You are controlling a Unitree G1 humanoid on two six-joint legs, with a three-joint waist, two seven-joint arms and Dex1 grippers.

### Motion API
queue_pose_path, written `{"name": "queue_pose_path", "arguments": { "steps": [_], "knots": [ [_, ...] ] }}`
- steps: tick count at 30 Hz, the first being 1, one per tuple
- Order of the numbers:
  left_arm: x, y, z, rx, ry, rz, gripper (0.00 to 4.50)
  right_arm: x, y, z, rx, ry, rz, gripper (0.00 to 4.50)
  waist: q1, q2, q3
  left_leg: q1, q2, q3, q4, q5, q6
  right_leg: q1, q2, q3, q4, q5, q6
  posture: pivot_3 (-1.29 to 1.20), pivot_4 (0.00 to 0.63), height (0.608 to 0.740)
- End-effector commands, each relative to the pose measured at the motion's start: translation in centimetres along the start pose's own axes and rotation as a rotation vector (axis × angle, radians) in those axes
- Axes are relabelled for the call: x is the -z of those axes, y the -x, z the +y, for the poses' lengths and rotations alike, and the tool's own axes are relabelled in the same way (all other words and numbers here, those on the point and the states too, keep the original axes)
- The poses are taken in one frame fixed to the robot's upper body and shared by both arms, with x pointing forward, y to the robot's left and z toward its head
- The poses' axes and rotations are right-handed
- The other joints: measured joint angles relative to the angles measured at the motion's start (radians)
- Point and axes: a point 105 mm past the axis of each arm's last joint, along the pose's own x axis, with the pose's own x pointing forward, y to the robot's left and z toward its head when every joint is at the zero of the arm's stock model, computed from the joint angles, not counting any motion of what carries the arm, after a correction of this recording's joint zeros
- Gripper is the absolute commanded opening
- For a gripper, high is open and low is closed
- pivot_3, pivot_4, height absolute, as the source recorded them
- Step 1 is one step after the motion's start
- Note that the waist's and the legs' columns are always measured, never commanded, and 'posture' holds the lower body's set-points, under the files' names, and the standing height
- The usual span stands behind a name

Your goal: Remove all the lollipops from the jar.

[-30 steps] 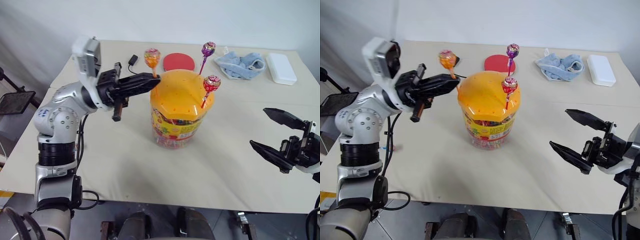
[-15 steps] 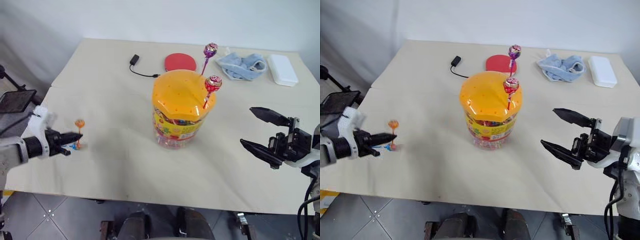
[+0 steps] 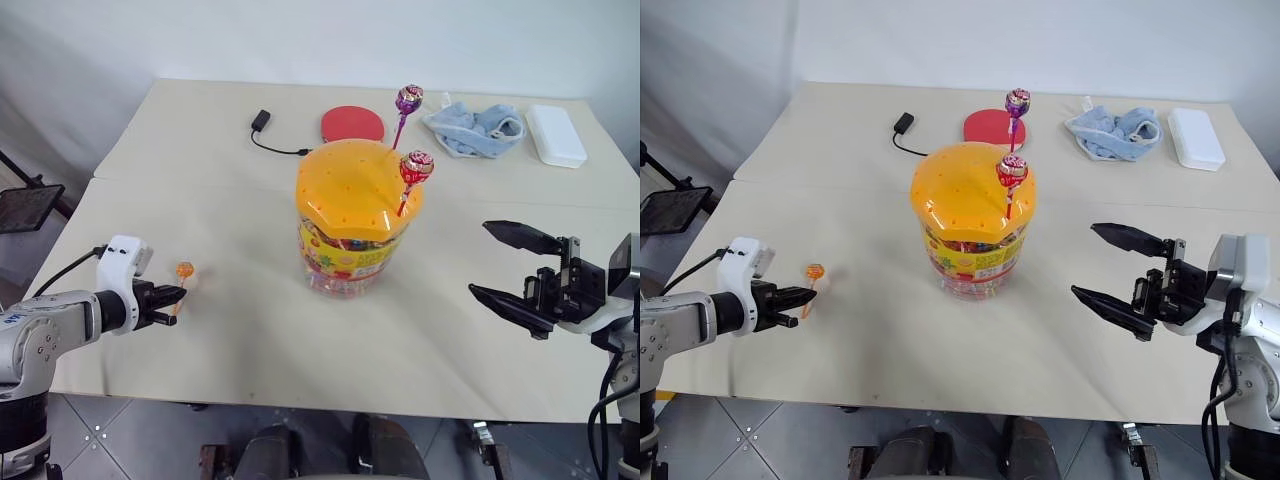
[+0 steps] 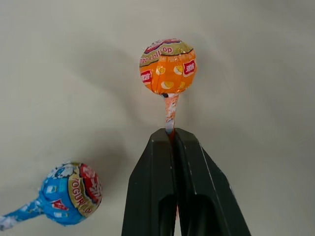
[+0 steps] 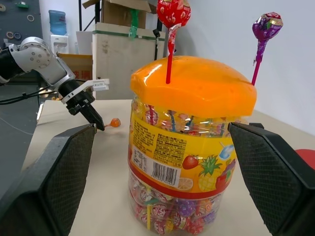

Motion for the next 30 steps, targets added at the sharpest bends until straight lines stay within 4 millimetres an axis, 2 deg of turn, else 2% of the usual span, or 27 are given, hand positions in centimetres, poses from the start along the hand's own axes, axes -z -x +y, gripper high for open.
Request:
{"name": "queue_pose_path", "arguments": {
  "steps": [1,6,8,12,15,18,19,23,26,28,30],
  "knots": [
    [0.5,-0.1,0.7,-0.026,0.018,0.028,0.64,-1.1,0.1,0.2,-0.005,0.044,0.008,4.5,0.001,0.001,-0.001,0.0,0.0,0.0,0.0,0.0,0.0,0.0,0.0,0.0,0.0,0.0,0.0,0.0,0.15,0.74],
    [-0.6,0.5,0.5,0.057,0.004,-0.034,2.06,-1.3,0.3,-0.3,0.037,0.057,0.038,4.5,0.001,0.002,-0.001,0.001,0.0,0.0,0.0,0.0,-0.001,0.0,0.0,0.0,0.0,0.0,0.0,0.0,0.15,0.74],
    [-2.0,1.6,0.2,0.129,-0.059,-0.11,2.64,-1.5,0.7,-0.6,0.051,0.069,0.052,4.5,0.0,0.002,-0.001,0.001,0.0,0.001,0.0,0.0,-0.001,0.0,0.0,0.0,0.001,0.0,0.0,0.0,0.15,0.74],
    [-4.2,4.3,1.2,0.2,-0.18,-0.235,3.85,-1.6,2.1,-1.4,0.107,0.068,0.116,4.5,-0.001,0.002,-0.001,-0.001,0.0,0.0,0.0,0.0,-0.001,-0.001,-0.001,0.0,0.0,0.0,-0.001,0.0,0.15,0.74],
    [-6.8,8.3,-0.7,0.46,-0.384,-0.487,3.85,-1.9,3.4,-2.0,0.129,0.075,0.147,4.5,0.0,0.002,-0.001,-0.001,0.0,0.001,-0.001,0.0,-0.001,-0.001,-0.001,-0.001,-0.002,0.0,-0.001,0.0,0.15,0.74],
    [-7.7,10.0,-0.9,0.563,-0.504,-0.63,3.85,-2.1,3.5,-2.2,0.118,0.066,0.146,4.5,0.004,0.002,-0.001,-0.001,0.0,0.001,0.0,0.0,-0.001,-0.001,-0.002,-0.002,-0.002,0.0,-0.001,0.0,0.15,0.74],
    [-7.9,10.3,-1.0,0.595,-0.523,-0.66,3.85,-2.2,3.2,-2.1,0.106,0.055,0.137,4.5,0.004,0.002,-0.001,-0.001,0.0,0.001,0.0,0.0,-0.001,-0.001,-0.002,-0.002,-0.003,0.0,-0.001,0.0,0.15,0.74],
    [-8.8,10.2,-3.8,0.768,-0.491,-0.678,3.85,-3.2,-1.7,-1.6,0.034,-0.022,0.022,4.5,-0.005,0.003,-0.001,-0.001,0.0,0.002,0.0,0.001,0.0,-0.001,-0.002,-0.001,0.0,0.0,-0.001,0.0,0.15,0.74],
    [-8.7,9.8,-5.4,0.828,-0.497,-0.686,4.43,-3.7,-5.0,-1.9,0.039,-0.04,-0.059,4.5,-0.016,0.003,-0.001,-0.001,0.001,0.001,0.0,0.001,0.0,-0.002,-0.001,-0.001,0.001,0.0,-0.001,0.0,0.15,0.74],
    [-8.6,9.5,-6.1,0.842,-0.504,-0.692,4.47,-3.8,-6.4,-2.0,0.043,-0.052,-0.091,4.5,-0.016,0.003,-0.001,-0.001,0.001,0.001,0.0,0.001,0.0,-0.002,-0.001,-0.002,0.001,0.0,-0.001,0.0,0.15,0.74],
    [-8.7,9.3,-6.3,0.837,-0.51,-0.712,4.47,-3.2,-7.9,-1.4,0.003,-0.07,-0.082,4.5,-0.016,0.003,-0.001,-0.002,0.001,0.001,0.0,0.001,0.0,-0.003,-0.001,-0.002,0.001,0.0,-0.001,0.0,0.15,0.74]
  ]
}}
